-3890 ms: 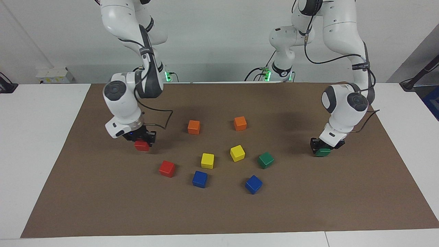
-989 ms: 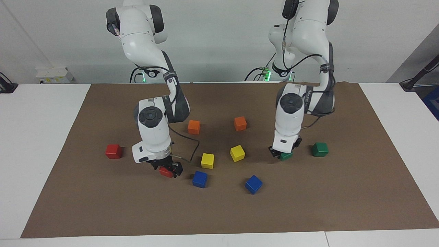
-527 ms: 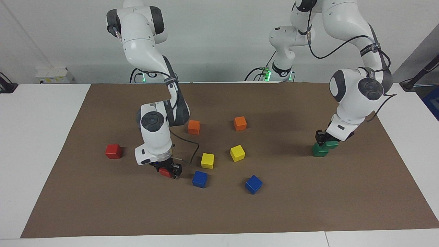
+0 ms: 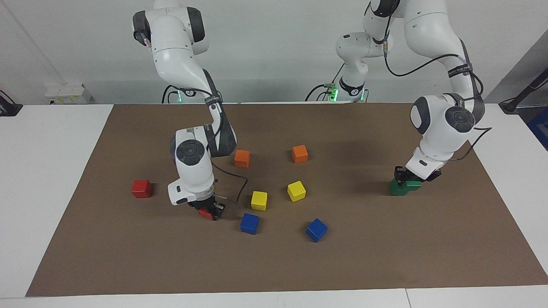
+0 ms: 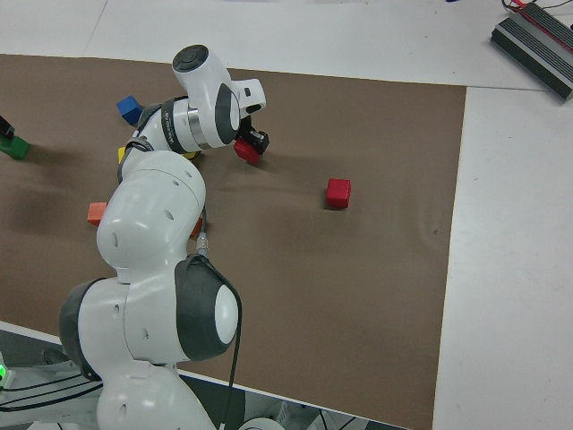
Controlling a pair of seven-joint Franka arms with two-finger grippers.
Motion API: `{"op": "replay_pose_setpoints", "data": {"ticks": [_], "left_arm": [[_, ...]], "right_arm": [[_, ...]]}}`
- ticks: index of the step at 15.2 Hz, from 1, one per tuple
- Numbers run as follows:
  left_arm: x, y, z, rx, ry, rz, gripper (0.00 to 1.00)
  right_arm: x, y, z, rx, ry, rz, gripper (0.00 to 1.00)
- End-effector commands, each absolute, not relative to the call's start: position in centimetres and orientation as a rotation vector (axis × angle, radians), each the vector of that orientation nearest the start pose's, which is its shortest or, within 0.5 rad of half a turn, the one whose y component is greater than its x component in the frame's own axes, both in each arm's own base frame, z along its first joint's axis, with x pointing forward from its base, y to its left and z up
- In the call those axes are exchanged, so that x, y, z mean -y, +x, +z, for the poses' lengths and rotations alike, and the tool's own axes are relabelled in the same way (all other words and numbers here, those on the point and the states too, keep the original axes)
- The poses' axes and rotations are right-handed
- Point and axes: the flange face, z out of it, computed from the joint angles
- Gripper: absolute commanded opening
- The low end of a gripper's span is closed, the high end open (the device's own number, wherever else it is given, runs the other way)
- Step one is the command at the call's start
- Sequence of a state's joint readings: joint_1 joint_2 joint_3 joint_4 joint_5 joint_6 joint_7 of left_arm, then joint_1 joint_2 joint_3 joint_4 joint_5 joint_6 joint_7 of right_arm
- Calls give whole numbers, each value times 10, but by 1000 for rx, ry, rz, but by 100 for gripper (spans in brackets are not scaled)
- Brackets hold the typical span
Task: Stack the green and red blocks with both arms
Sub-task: 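Stack green on green with the left gripper while the right gripper stacks red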
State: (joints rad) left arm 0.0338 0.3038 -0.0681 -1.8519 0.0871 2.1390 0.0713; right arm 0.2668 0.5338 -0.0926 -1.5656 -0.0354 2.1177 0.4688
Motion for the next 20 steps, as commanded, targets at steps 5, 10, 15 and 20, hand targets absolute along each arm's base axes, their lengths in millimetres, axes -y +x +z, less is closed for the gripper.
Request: {"op": "replay_pose_setpoints", "data": {"ticks": [5,10,15,20], "left_arm": [[8,616,351,-230,-3105,22,0],[5,615,349,-228,-3106,24,0],[8,611,340,-236,-3105,-9,70],[8,604,335,-238,-3105,-7,100]], "right_arm": [[42,614,409,-1,-3181,18,0],[87,578,365,81,-3182,-139,0],[87,577,353,84,-3185,-168,0],[84,568,338,87,-3184,-232,0]]}}
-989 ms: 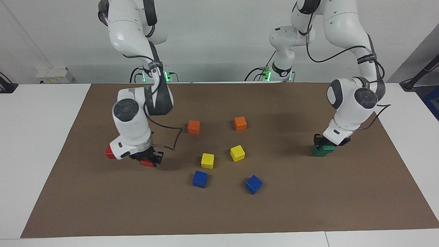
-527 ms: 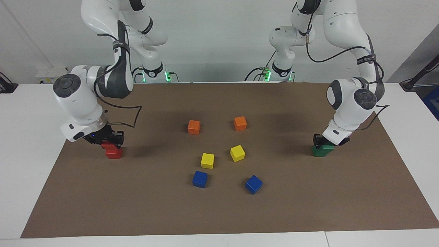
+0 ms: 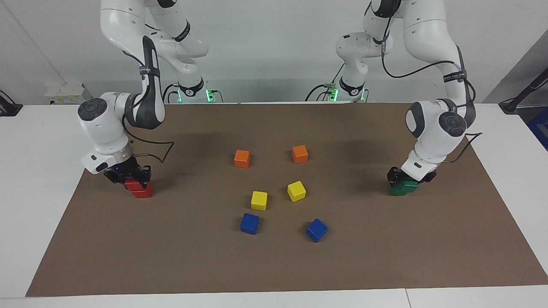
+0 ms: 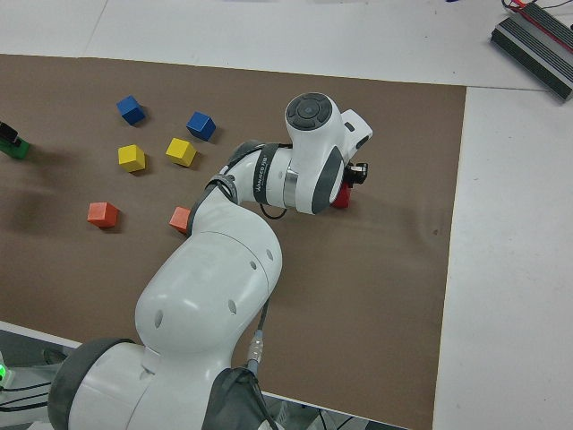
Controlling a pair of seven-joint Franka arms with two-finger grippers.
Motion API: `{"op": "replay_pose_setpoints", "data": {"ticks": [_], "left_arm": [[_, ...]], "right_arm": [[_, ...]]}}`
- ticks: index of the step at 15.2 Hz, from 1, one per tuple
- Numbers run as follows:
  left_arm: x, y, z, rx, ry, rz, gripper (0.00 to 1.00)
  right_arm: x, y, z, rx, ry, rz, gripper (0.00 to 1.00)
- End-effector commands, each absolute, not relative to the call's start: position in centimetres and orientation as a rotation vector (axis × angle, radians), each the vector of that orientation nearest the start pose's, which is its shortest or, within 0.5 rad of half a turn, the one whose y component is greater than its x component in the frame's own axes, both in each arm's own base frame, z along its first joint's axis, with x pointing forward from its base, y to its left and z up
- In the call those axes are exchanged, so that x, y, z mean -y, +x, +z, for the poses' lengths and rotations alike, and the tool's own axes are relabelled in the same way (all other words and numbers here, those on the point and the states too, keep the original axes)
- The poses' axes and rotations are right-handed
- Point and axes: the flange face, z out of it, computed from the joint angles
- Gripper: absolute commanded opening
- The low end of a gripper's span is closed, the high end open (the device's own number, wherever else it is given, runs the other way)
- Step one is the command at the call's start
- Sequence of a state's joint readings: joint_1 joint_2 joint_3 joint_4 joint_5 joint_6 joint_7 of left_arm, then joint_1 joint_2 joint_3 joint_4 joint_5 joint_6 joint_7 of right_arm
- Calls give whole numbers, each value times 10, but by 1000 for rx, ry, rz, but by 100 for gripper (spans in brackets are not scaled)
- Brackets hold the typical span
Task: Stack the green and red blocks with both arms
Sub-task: 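Open both grippers and withdraw them from the two stacks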
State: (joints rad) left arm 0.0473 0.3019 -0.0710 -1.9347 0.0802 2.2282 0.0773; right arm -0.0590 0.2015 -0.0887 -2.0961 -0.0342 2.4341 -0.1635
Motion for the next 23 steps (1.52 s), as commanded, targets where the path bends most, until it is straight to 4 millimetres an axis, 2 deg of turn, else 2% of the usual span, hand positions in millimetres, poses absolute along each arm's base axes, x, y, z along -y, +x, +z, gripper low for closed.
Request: {"op": "replay_pose_setpoints", "data": {"ticks": [1,3,4,5,8,10,11,12,15,18,20,23], "left_arm": [[6,605,340,-230,-3104,-14,100],[5,605,363,-221,-3100,-47,100],[5,608,382,-211,-3097,-70,100],[4,611,400,-207,-3096,-61,100],[7,603,462,-205,-3088,4,100],[9,581,502,-208,-3081,38,100],[9,568,518,-205,-3078,52,100],[11,559,529,-202,-3076,59,100],[12,551,540,-197,-3075,62,100],[12,553,537,-199,-3075,29,100],[12,556,537,-198,-3075,12,100],[15,551,538,-205,-3075,54,100]], "right_arm": [[84,568,338,87,-3185,-235,0],[84,568,338,80,-3184,-235,0],[84,568,339,77,-3184,-235,25],[84,569,339,75,-3184,-235,99],[84,568,340,72,-3183,-211,100],[86,569,346,81,-3181,-158,100],[85,572,357,83,-3180,-123,100],[81,577,377,92,-3178,-80,100],[68,587,452,125,-3174,22,100],[40,563,525,201,-3169,-66,100],[24,545,556,224,-3156,-69,100],[17,529,576,238,-3150,-43,100]]}}
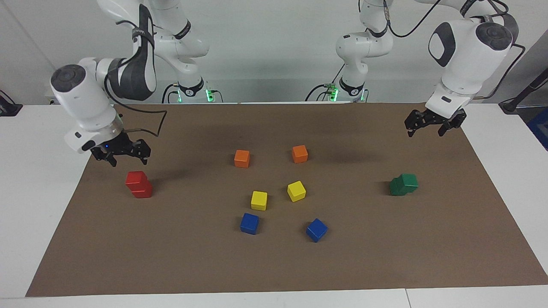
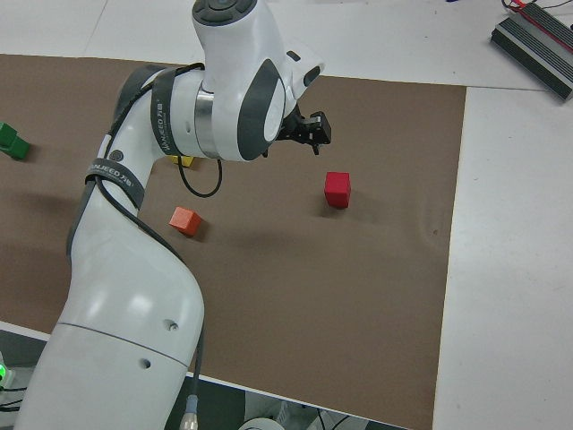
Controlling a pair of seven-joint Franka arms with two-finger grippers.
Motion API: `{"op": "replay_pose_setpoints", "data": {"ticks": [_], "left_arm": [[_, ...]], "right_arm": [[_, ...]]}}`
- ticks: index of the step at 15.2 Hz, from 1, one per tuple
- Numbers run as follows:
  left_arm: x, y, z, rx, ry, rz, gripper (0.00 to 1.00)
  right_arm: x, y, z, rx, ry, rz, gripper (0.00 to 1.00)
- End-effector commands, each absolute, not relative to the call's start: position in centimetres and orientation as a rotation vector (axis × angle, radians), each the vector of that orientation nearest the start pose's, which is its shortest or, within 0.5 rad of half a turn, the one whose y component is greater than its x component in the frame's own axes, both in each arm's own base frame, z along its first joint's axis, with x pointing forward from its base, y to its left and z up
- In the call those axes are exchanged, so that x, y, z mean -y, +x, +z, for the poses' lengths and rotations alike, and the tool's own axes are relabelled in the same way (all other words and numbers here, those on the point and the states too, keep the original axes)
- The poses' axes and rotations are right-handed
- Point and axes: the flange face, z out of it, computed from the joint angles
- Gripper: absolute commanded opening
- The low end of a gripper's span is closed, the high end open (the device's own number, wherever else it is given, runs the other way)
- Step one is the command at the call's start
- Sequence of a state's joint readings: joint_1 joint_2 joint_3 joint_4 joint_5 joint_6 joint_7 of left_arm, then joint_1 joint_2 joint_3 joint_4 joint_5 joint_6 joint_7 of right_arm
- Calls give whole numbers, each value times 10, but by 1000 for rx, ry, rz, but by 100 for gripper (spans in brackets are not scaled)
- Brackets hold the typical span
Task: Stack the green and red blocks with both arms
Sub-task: 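Open both grippers and withdraw them from the two stacks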
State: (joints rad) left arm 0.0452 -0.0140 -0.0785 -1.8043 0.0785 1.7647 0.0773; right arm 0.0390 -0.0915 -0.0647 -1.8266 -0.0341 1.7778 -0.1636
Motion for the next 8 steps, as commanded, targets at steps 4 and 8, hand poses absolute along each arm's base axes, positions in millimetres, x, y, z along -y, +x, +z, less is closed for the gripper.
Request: {"op": "replay_pose_setpoints", "data": {"ticks": [4,8], "left_arm": [[21,541,554,-218,-3071,59,100],[24,552,595,-210,-3093,67,100]], "right_arm": [[11,519,581,253,-3143,43,100],[11,529,567,255,-3150,81,100]]}}
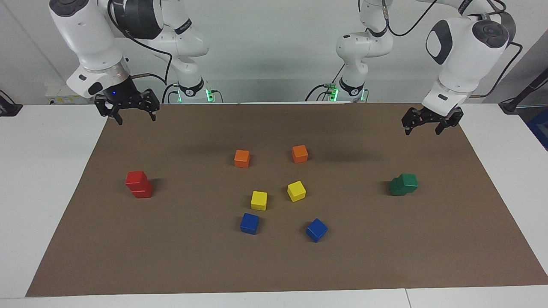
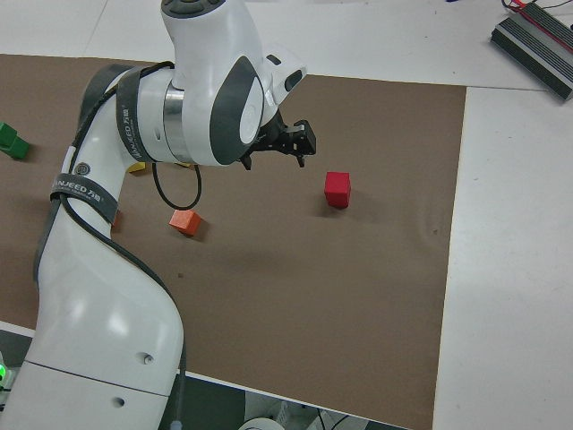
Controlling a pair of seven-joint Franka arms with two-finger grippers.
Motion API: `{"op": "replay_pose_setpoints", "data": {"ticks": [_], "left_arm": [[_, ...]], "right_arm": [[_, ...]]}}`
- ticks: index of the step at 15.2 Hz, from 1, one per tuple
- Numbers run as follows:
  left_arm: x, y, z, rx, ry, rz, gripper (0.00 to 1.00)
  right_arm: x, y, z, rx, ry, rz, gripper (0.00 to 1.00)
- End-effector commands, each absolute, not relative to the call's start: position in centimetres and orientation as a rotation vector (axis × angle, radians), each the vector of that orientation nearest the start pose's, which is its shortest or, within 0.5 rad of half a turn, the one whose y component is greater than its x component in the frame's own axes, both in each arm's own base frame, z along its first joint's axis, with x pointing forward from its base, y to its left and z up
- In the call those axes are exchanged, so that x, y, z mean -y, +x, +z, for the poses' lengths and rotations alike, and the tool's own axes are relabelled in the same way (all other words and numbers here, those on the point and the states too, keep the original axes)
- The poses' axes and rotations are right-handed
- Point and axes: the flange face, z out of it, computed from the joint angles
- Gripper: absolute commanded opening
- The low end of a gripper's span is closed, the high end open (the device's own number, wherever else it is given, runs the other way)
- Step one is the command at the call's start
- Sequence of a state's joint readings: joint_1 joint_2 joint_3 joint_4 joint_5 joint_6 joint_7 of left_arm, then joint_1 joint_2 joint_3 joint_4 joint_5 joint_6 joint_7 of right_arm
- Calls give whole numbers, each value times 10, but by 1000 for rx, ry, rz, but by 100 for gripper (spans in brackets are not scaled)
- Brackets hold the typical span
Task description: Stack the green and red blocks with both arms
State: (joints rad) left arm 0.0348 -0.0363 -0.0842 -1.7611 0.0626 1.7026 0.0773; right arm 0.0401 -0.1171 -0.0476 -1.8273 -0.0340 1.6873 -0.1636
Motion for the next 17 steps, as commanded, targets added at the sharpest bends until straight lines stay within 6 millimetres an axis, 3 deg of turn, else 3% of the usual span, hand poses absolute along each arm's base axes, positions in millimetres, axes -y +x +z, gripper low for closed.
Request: {"op": "replay_pose_setpoints", "data": {"ticks": [1,5,13,17], "left_arm": [[29,553,598,-223,-3093,74,100],[38,549,601,-221,-3093,69,100],[29,544,595,-181,-3096,76,100],[30,544,596,-176,-3104,76,100]], "right_arm": [[10,529,566,261,-3152,89,100],[13,529,550,254,-3147,203,100],[16,530,564,240,-3147,159,100],[6,534,567,61,-3151,100,100]]}}
